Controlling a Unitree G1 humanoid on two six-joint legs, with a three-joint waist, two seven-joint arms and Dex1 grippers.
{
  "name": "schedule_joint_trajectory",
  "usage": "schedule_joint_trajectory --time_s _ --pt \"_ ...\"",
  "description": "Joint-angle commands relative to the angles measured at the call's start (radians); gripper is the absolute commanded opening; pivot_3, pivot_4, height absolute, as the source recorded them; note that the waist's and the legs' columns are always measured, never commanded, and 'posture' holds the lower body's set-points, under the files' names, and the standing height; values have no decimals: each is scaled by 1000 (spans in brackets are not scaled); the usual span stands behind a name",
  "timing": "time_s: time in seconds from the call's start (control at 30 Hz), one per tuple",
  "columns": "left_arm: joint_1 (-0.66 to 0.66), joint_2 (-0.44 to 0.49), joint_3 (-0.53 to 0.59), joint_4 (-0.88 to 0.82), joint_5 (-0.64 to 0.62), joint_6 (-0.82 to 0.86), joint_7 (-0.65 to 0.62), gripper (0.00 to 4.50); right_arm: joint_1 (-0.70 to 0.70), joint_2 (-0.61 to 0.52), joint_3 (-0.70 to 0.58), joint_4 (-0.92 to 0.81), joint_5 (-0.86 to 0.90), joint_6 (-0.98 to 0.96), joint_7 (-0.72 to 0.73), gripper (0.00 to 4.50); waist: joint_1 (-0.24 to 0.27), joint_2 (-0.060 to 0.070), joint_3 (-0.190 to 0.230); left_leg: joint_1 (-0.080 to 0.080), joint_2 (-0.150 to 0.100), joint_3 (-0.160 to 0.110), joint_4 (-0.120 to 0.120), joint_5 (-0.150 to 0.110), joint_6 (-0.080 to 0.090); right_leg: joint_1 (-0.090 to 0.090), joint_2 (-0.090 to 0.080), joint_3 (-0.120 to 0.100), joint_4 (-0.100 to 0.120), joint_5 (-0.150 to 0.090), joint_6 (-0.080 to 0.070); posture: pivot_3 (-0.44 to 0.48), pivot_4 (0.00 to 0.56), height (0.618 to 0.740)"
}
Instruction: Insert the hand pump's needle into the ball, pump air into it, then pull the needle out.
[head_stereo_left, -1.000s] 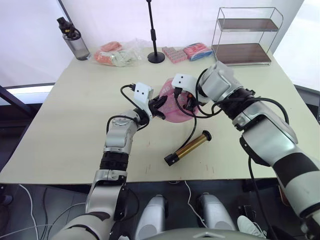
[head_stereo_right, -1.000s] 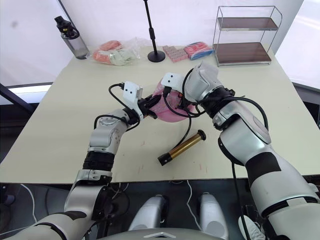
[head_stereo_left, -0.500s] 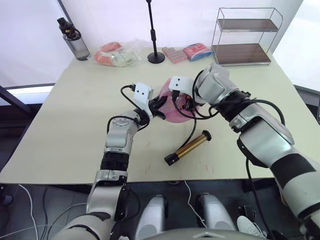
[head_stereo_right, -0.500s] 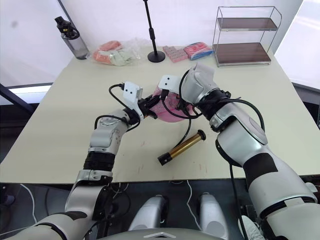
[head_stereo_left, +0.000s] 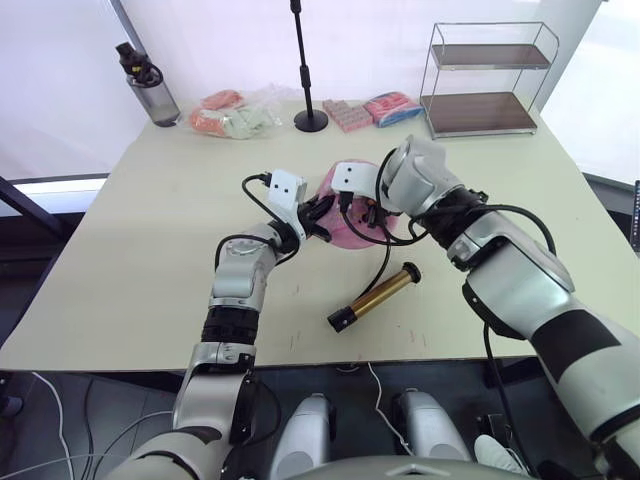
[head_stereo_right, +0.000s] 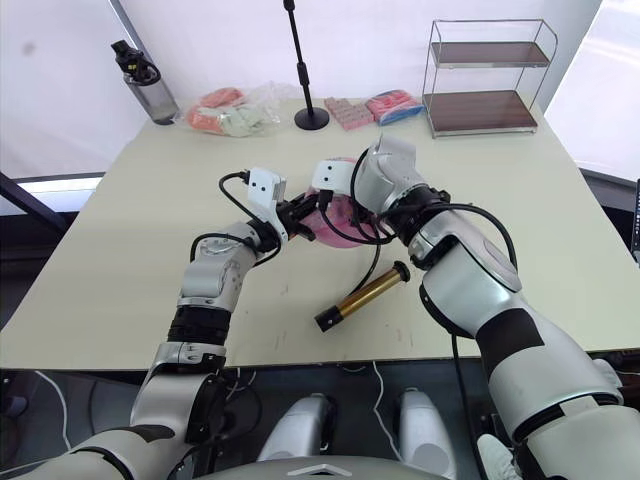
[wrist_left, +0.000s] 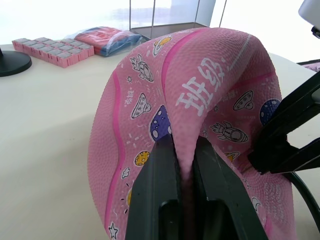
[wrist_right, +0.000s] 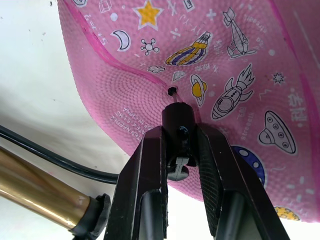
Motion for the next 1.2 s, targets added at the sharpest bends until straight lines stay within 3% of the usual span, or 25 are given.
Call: schedule_joint_trajectory --time_s 0.03,0.13,0.73,0.9,1.2 --pt "35 -67 -116 37 -4 64 -55 17 24 58 -4 -55 8 -108 -40 322 0 0 -1 1 0 0 -1 0 0 1 0 0 0 0 0 0 150 731" --pt "32 -64 -113 43 -4 62 -55 17 48 49 6 -73 -16 -162 -35 322 -2 -1 -2 13 0 0 -6 0 0 12 0 0 -3 -2 -1 0 150 731" --pt "25 -38 -94 87 8 38 -54 17 135 -95 -92 -261 -8 -198 16 322 1 0 -6 12 0 -3 -7 0 0 11 0 -3 -5 -2 -2 0 150 731" --pt "17 -36 -94 99 13 31 -59 0 184 -153 -122 -392 6 -149 43 2586 12 6 -3 9 -1 -5 -7 0 0 10 -1 -4 -6 -2 -2 0 150 731" --pt "14 -33 -94 104 15 26 -63 0 290 -299 -247 -635 145 -84 101 2586 34 8 -2 -3 -7 -15 -9 0 -1 9 -8 -15 -19 0 -4 0 150 731"
